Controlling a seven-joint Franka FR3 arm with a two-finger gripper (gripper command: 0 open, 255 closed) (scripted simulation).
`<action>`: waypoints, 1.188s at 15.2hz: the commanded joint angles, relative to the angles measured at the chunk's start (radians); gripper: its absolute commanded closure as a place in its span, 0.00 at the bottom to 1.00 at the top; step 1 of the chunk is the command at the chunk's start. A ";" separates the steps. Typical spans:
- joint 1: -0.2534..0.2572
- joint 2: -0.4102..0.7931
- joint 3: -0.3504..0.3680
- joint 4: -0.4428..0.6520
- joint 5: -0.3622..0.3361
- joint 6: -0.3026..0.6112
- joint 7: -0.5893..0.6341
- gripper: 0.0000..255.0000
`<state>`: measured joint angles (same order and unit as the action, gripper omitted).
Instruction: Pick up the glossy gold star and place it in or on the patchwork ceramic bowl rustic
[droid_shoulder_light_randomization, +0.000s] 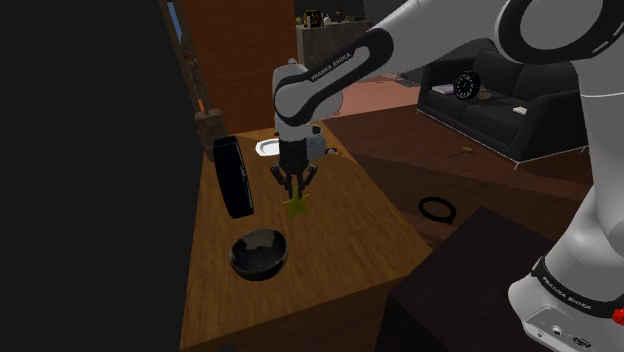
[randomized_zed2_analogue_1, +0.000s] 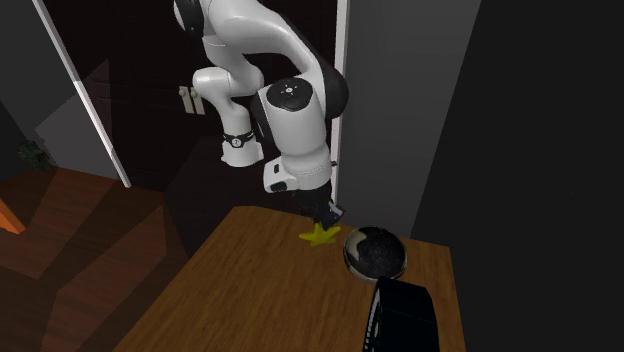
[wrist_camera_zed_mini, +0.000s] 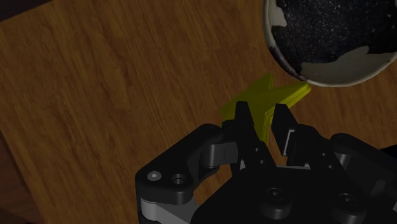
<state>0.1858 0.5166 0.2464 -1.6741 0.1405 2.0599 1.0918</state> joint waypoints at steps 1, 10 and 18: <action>-0.001 -0.008 0.001 0.012 0.000 -0.020 0.003 1.00; 0.011 -0.042 0.009 0.068 0.001 -0.105 0.036 1.00; 0.144 0.063 0.041 0.292 -0.031 -0.189 0.206 1.00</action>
<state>0.3128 0.5711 0.2829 -1.4043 0.1128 1.8801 1.2758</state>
